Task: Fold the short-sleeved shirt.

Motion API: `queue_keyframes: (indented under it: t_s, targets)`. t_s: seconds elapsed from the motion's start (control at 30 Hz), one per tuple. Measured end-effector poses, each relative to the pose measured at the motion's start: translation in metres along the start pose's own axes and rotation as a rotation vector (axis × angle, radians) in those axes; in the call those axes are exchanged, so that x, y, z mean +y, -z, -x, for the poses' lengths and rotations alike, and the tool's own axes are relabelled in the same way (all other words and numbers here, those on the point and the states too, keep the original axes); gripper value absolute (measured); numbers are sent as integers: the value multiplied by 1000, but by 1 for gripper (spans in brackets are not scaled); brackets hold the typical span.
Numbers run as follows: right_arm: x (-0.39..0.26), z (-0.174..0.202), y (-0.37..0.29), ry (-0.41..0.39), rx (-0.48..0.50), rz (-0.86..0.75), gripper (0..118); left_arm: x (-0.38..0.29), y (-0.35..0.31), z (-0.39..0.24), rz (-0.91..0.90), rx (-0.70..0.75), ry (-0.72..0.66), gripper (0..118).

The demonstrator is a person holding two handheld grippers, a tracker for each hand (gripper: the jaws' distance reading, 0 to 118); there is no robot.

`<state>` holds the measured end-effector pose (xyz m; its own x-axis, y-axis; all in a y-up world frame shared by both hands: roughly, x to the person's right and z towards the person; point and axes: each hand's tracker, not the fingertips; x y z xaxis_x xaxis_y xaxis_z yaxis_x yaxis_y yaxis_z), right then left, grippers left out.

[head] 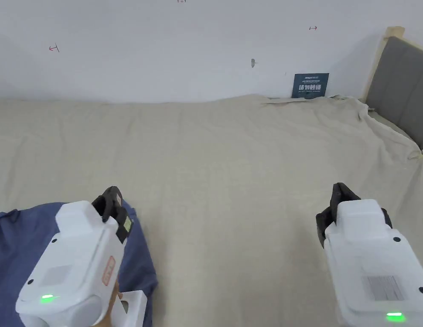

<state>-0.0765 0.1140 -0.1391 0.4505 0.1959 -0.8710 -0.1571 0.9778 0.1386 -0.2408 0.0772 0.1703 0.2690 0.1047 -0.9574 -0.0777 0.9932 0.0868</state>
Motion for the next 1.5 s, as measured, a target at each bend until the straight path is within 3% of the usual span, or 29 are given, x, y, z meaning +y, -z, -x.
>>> queue_keyframes:
  t_s: [0.1,0.17,0.4,1.23,1.5]
  targets:
    - [-4,-11,4,158,25,45,2,-7,-6,-12,-24,21,160,0]
    - [-7,-13,7,207,30,62,2,-12,-8,-19,-37,29,229,0]
    - [-7,-11,6,169,21,51,2,-18,-7,-17,-37,5,220,0]
    - [-4,-11,2,165,37,45,2,-17,-10,-15,-33,1,223,0]
    - [2,5,5,149,70,34,2,-13,-16,5,-40,44,205,0]
